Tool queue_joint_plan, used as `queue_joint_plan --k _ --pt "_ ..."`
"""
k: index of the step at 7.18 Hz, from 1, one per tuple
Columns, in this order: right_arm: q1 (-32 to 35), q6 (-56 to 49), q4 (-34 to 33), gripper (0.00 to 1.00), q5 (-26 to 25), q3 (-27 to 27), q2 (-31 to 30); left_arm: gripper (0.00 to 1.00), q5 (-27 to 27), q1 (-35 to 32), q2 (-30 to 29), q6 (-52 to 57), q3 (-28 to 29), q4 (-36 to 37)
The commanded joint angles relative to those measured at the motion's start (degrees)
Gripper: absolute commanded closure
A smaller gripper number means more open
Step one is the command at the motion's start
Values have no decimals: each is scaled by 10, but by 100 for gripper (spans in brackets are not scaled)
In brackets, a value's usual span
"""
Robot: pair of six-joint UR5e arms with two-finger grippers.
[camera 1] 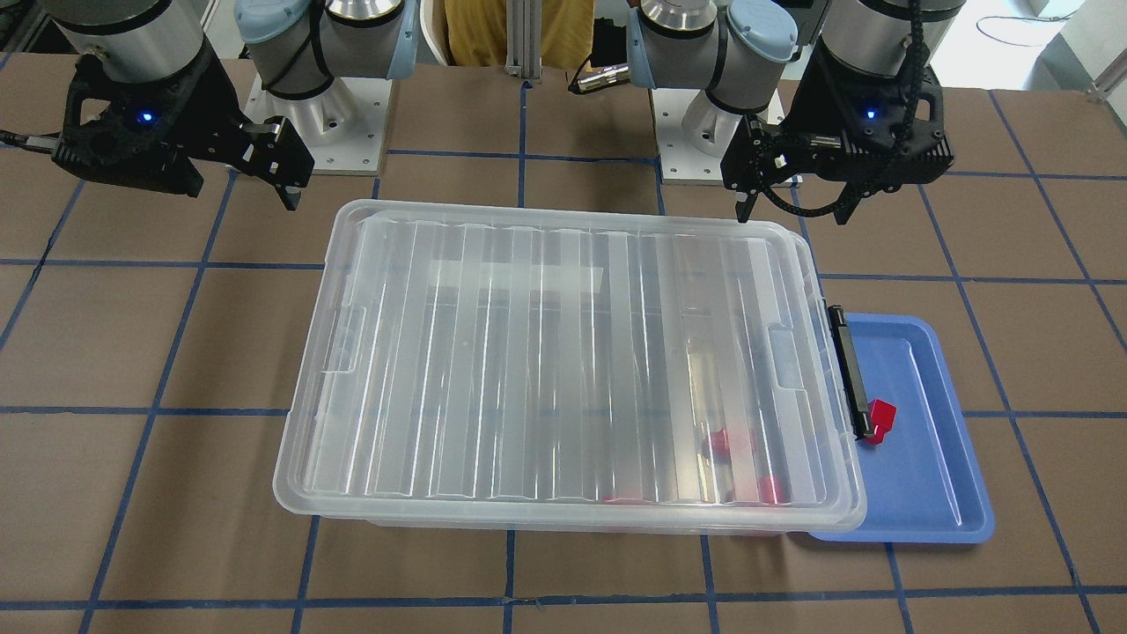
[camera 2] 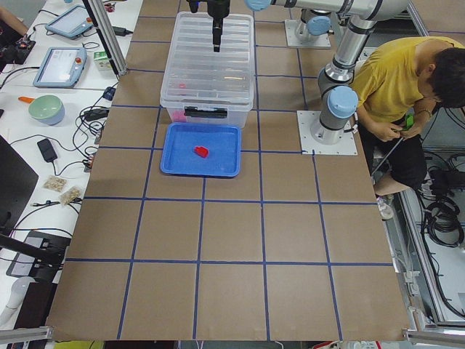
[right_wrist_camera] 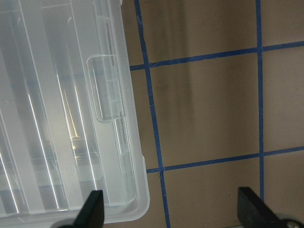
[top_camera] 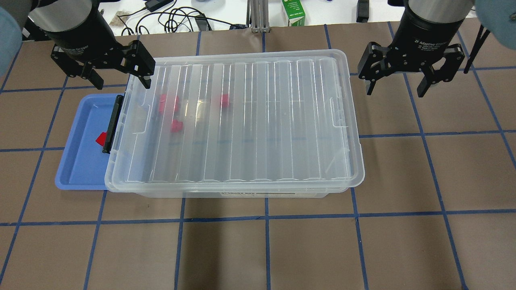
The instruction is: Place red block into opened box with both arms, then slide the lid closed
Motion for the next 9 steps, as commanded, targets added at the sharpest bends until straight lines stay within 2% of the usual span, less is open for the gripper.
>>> queue_joint_plan --k 1,6,7,9 --pt "1 3 0 0 4 0 1 0 0 0 0 0 -1 0" --pt "-2 -4 -7 0 4 1 23 0 0 0 -1 0 -1 0" --pt "-1 1 -23 0 3 0 46 0 0 0 -2 0 0 0" --pt "0 -2 -98 0 4 11 92 0 1 2 -1 1 2 -1"
